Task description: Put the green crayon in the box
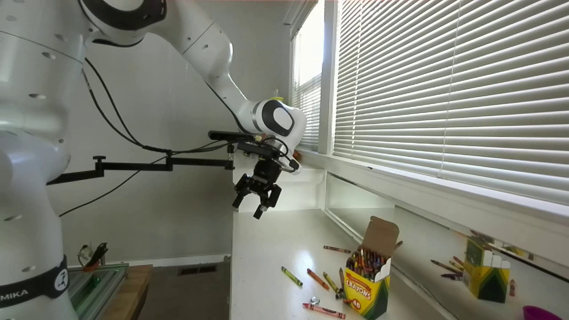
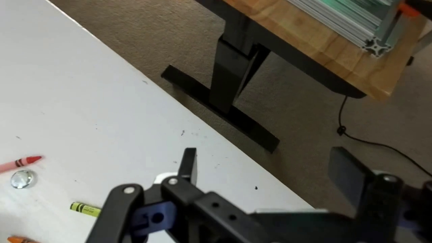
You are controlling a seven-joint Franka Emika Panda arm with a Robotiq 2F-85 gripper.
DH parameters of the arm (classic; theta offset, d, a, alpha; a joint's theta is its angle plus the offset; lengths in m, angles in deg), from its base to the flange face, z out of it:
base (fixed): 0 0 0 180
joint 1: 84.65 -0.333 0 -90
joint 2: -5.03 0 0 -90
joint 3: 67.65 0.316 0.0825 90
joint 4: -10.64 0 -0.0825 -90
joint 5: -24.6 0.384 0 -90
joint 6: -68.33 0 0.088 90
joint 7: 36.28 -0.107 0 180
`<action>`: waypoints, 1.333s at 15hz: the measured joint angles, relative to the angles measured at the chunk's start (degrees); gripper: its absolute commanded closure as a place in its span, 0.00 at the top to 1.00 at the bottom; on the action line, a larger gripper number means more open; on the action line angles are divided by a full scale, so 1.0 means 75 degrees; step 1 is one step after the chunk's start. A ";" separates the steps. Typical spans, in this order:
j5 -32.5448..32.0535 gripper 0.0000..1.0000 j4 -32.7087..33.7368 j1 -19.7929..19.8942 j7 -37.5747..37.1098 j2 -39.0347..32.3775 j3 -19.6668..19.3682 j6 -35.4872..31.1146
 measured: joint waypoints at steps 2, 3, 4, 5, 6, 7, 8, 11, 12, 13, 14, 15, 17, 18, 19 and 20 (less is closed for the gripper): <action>-0.0740 1.00 0.0095 -0.0103 0.0017 -0.0288 0.0020 -0.0001; -0.1121 1.00 0.0129 -0.0144 0.0021 -0.0424 0.0020 -0.0003; -0.1496 1.00 0.0157 -0.0176 0.0026 -0.0556 0.0019 -0.0005; -0.1736 1.00 0.0199 -0.0198 0.0026 -0.0680 0.0019 -0.0005; -0.1848 1.00 0.0236 -0.0209 0.0026 -0.0770 0.0019 -0.0005; -0.1905 1.00 0.0271 -0.0215 0.0027 -0.0827 0.0019 -0.0005; -0.1924 1.00 0.0292 -0.0216 0.0027 -0.0847 0.0019 -0.0005; -0.1925 1.00 0.0308 -0.0207 0.0113 -0.0861 0.0019 -0.0014; -0.2059 1.00 0.0308 -0.0207 0.0207 -0.0886 0.0018 -0.0035; -0.2351 1.00 0.0308 -0.0221 0.0340 -0.0926 0.0018 -0.0108; -0.2634 1.00 0.0308 -0.0238 0.0489 -0.0975 0.0025 -0.0223; -0.2890 1.00 0.0310 -0.0262 0.0626 -0.1034 0.0042 -0.0348; -0.3368 1.00 0.0313 -0.0351 0.0867 -0.1164 0.0089 -0.0599; -0.3588 1.00 0.0313 -0.0413 0.0970 -0.1233 0.0125 -0.0718; -0.3810 1.00 0.0313 -0.0479 0.1049 -0.1310 0.0168 -0.0844; -0.4031 1.00 0.0313 -0.0545 0.1117 -0.1387 0.0210 -0.0959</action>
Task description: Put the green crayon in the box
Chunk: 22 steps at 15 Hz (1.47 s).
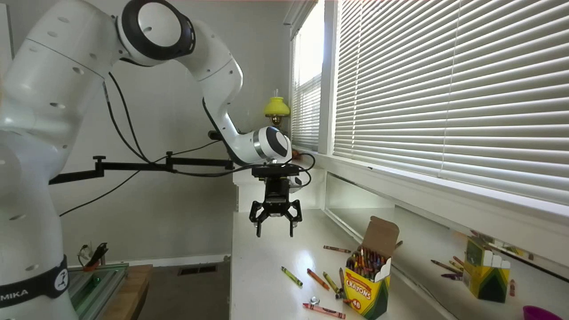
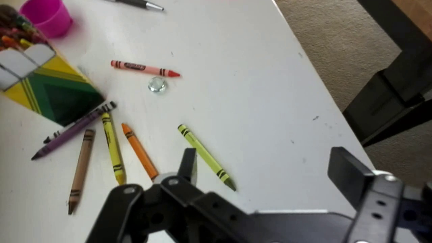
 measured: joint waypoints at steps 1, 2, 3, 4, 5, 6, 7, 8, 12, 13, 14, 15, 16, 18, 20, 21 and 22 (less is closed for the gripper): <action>-0.0239 1.00 0.0000 -0.0070 0.0079 -0.0081 0.0030 -0.0128; -0.0463 1.00 0.0000 -0.0119 0.0183 -0.0153 0.0057 -0.0273; -0.0676 1.00 -0.0001 -0.0145 0.0317 -0.0215 0.0083 -0.0444; -0.0866 1.00 -0.0001 -0.0147 0.0504 -0.0262 0.0101 -0.0654; -0.1020 1.00 -0.0007 -0.0137 0.0724 -0.0288 0.0102 -0.0895; -0.1084 1.00 -0.0016 -0.0101 0.0962 -0.0295 0.0102 -0.1135; -0.1090 1.00 -0.0032 -0.0043 0.1226 -0.0296 0.0102 -0.1370; -0.1090 1.00 -0.0060 0.0034 0.1503 -0.0296 0.0102 -0.1581; -0.1061 1.00 -0.0214 0.0362 0.2282 -0.0314 0.0099 -0.1951; -0.1061 1.00 -0.0254 0.0403 0.2321 -0.0314 0.0092 -0.1950; -0.1060 1.00 -0.0299 0.0427 0.2323 -0.0314 0.0087 -0.1925; -0.1049 1.00 -0.0330 0.0430 0.2298 -0.0314 0.0081 -0.1828; -0.1046 1.00 -0.0344 0.0421 0.2235 -0.0312 0.0082 -0.1687; -0.1041 1.00 -0.0370 0.0369 0.2022 -0.0302 0.0100 -0.1343; -0.1040 0.99 -0.0424 0.0303 0.1815 -0.0302 0.0121 -0.1192; -0.1040 0.91 -0.0457 0.0290 0.1734 -0.0302 0.0136 -0.1184; -0.1040 0.86 -0.0488 0.0279 0.1650 -0.0302 0.0141 -0.1184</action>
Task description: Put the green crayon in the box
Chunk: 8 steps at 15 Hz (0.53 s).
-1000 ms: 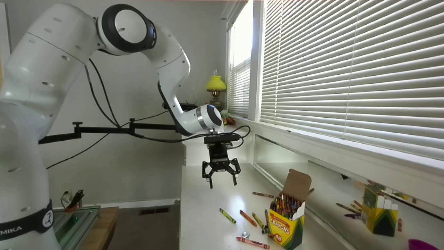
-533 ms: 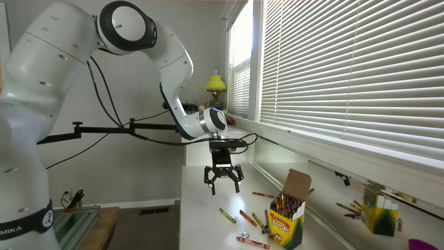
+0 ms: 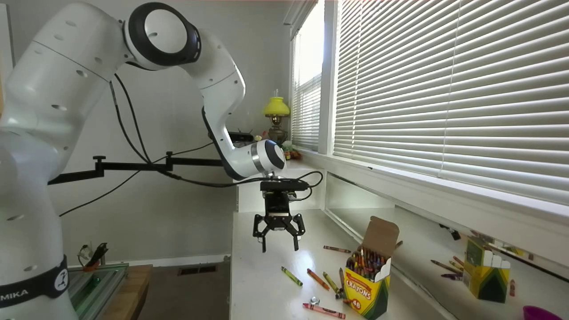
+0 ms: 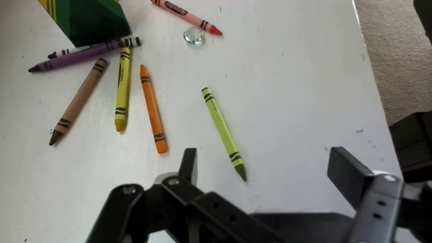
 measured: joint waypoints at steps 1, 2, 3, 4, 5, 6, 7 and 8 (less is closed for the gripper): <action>0.0000 0.78 -0.0024 -0.0007 -0.0065 0.0000 0.0005 -0.0004; 0.0000 0.69 -0.0031 -0.0008 -0.0111 -0.0001 0.0015 -0.0027; -0.0003 0.68 -0.0031 -0.0008 -0.0146 0.0000 0.0021 -0.0081; -0.0003 0.64 -0.0031 -0.0007 -0.0159 -0.0001 0.0022 -0.0157; -0.0003 0.60 -0.0031 -0.0006 -0.0160 -0.0001 0.0022 -0.0223; -0.0003 0.64 -0.0031 -0.0005 -0.0161 -0.0002 0.0022 -0.0268; -0.0003 0.62 -0.0035 -0.0004 -0.0161 -0.0003 0.0022 -0.0308; -0.0003 0.62 -0.0041 -0.0001 -0.0161 -0.0005 0.0022 -0.0353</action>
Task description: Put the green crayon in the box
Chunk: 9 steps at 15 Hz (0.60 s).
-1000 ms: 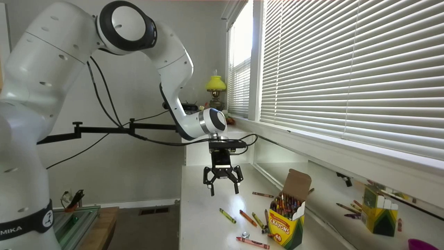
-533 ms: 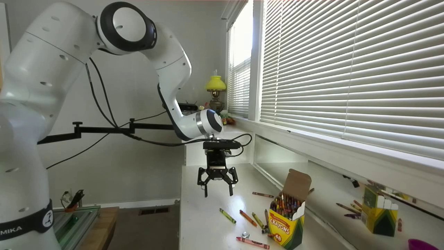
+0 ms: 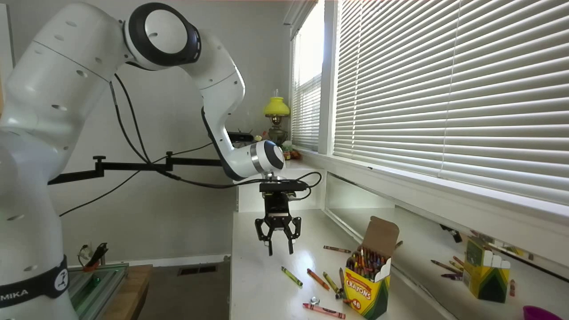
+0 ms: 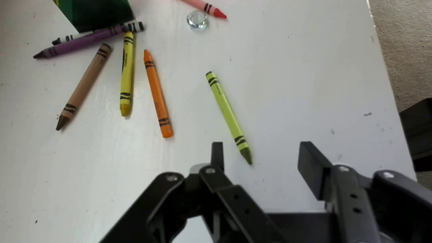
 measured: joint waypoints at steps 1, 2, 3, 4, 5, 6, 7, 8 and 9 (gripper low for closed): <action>0.0000 0.70 -0.0012 0.0007 0.0000 -0.0004 0.0000 -0.0063; 0.0000 0.70 -0.0033 0.0020 0.0000 -0.0005 -0.0001 -0.0147; 0.0000 0.71 -0.0060 0.0036 0.0000 -0.0006 -0.0004 -0.0217; 0.0000 0.71 -0.0094 0.0055 0.0000 -0.0007 -0.0010 -0.0279; 0.0000 0.65 -0.0129 0.0071 0.0000 -0.0008 -0.0023 -0.0339; 0.0000 0.59 -0.0170 0.0087 0.0000 -0.0008 -0.0041 -0.0414; 0.0000 0.42 -0.0205 0.0106 0.0000 -0.0014 -0.0058 -0.0476; 0.0000 0.33 -0.0224 0.0129 0.0000 -0.0026 -0.0068 -0.0523; 0.0000 0.27 -0.0241 0.0155 0.0000 -0.0039 -0.0072 -0.0562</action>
